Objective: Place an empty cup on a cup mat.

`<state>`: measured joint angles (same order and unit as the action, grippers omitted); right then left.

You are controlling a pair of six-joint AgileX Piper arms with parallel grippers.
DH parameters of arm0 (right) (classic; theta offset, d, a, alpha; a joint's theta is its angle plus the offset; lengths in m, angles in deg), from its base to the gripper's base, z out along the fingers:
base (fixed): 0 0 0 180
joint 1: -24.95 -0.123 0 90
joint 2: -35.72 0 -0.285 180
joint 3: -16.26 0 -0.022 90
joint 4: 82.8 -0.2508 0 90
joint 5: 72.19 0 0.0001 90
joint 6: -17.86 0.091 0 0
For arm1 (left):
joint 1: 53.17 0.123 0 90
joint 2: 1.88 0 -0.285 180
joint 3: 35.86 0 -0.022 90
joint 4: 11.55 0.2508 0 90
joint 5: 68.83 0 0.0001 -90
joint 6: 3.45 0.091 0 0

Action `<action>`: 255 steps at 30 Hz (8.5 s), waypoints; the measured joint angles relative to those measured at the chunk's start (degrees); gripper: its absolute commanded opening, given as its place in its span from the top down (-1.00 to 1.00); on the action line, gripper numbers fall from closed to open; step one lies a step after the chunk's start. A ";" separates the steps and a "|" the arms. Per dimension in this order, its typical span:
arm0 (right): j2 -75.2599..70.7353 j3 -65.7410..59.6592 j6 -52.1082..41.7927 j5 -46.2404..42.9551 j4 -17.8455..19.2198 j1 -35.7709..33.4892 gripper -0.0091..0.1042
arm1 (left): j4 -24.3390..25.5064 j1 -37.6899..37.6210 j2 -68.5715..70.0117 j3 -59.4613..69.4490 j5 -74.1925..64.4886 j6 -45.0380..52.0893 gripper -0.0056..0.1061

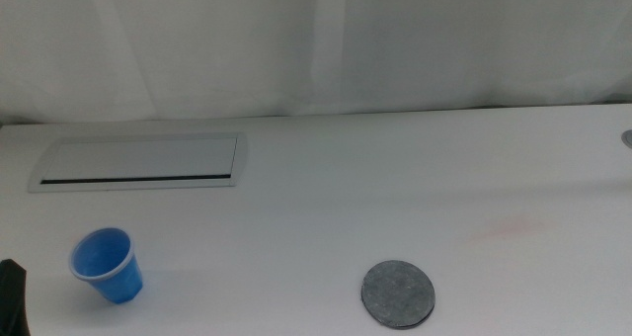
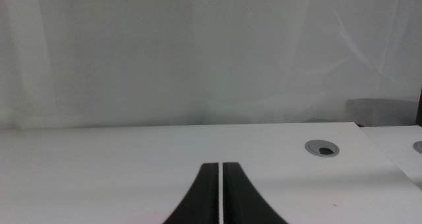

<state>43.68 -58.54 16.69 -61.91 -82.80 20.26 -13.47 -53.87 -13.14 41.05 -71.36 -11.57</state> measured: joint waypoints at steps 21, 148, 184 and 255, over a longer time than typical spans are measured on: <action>0.00 0.00 0.00 0.00 0.00 0.00 0.88 | -1.12 0.00 -23.58 -39.83 -25.68 6.11 -0.76; 0.00 0.00 0.00 0.12 0.00 0.00 0.88 | -5.74 -49.99 -104.75 -82.52 -52.61 1.72 0.95; 0.00 0.00 0.00 0.12 0.00 0.00 0.88 | -4.16 -52.63 -114.27 -88.41 -51.23 0.45 -0.23; 0.00 0.00 0.00 0.12 0.00 0.00 0.88 | 9.90 -3.39 -75.83 -86.57 -56.81 2.66 -0.74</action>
<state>43.68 -58.54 16.69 -61.79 -82.80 20.26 -3.57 -57.26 -88.97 -45.52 -128.17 -8.92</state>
